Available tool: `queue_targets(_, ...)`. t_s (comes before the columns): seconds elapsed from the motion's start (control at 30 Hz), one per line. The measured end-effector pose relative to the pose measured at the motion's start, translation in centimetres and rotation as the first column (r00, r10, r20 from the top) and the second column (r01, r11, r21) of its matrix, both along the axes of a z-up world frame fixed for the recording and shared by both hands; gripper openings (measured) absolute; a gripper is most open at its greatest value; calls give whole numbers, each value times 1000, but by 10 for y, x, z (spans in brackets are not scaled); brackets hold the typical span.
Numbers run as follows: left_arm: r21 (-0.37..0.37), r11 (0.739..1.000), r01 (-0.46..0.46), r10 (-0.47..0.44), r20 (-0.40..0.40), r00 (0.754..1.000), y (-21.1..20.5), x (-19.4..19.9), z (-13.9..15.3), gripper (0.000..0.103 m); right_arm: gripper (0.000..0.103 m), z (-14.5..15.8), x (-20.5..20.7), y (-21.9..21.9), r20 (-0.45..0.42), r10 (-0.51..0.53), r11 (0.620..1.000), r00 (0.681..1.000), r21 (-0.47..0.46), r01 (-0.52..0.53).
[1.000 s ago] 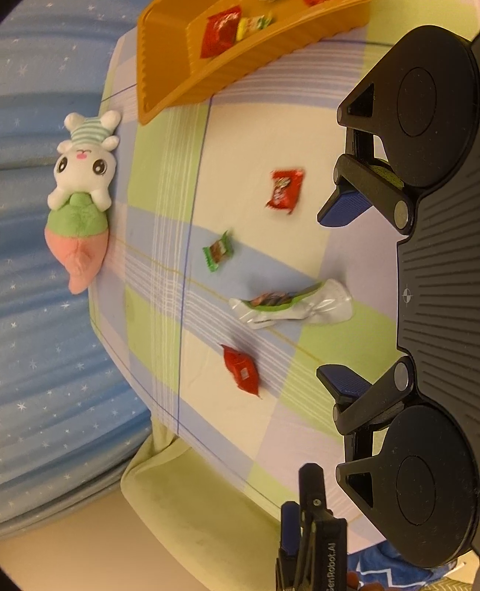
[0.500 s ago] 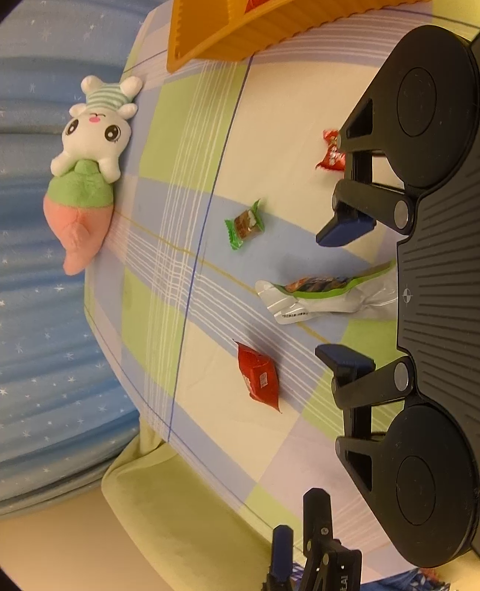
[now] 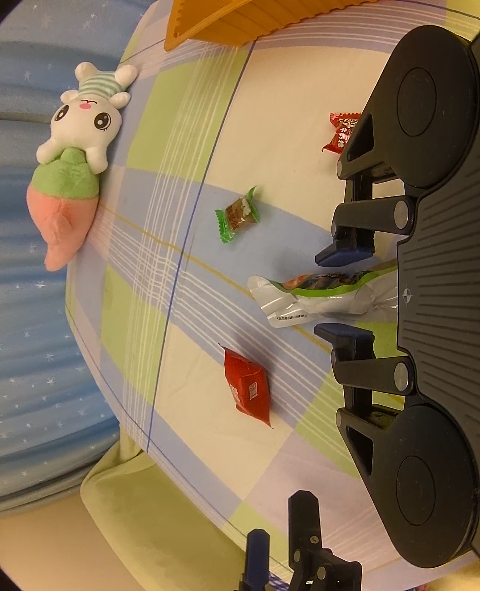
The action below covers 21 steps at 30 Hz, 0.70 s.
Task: Organize snacks
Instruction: 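Close the right gripper on the silver-green wrapper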
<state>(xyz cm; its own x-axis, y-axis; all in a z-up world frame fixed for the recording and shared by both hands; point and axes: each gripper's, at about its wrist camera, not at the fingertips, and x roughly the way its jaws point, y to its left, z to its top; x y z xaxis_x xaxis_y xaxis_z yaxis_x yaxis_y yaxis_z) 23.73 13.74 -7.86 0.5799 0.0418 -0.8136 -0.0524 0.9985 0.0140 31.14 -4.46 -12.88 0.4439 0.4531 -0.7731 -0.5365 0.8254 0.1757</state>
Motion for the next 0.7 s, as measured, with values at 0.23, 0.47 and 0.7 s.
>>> queue_targets(0.23,20,999,42,-42,0,999,-4,9,-4,75,27,-3,-1,1,2,3,1000,1000,-11,-3)
queue_targets(0.47,69,990,122,-123,9,992,-12,20,-8,74,25,6,-5,-8,24,-25,1000,999,9,25)
queue_targets(0.7,136,963,233,-237,11,971,-21,43,-18,74,25,27,-7,-31,36,-114,992,993,59,112)
